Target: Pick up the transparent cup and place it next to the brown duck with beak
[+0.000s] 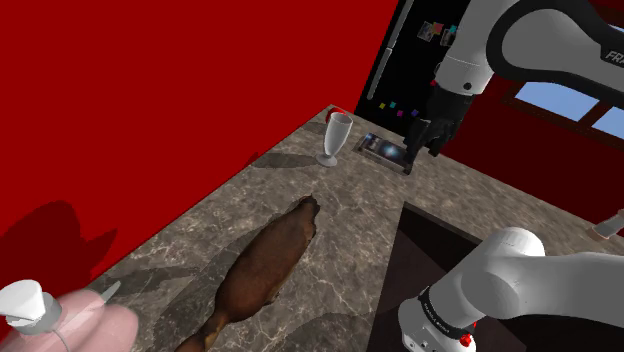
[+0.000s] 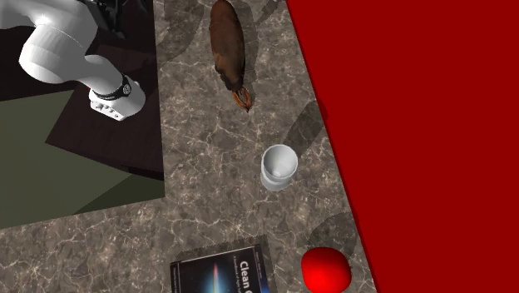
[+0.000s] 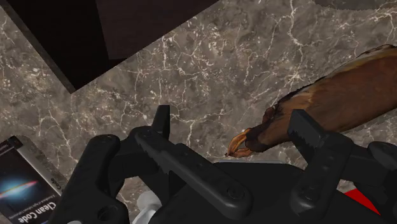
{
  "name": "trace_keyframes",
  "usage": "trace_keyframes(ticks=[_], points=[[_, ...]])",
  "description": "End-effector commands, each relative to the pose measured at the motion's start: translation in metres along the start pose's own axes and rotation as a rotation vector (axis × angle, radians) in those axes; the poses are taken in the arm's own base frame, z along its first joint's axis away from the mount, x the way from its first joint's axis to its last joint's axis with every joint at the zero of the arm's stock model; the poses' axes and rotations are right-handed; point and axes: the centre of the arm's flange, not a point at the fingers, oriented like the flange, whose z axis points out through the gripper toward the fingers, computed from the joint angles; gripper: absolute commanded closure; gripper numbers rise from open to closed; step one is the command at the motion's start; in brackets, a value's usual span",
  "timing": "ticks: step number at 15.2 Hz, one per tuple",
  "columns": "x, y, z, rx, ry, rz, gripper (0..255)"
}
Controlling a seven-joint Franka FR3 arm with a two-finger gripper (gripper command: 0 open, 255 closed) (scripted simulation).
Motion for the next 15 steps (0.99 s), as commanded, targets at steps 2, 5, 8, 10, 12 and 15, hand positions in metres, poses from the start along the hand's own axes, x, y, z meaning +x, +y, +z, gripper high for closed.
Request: trace_keyframes(ticks=[2,5,8,10,12,15], points=[[0.012,0.003,0.003,0.001,0.001,0.001,0],[0.049,0.012,0.013,0.006,0.005,0.003,0],[0.086,0.020,0.023,0.010,0.008,0.006,0],[0.111,0.026,0.029,0.013,0.011,0.008,0],[0.136,0.032,0.036,0.016,0.013,0.010,0],[0.173,0.041,0.045,0.020,0.016,0.012,0]])
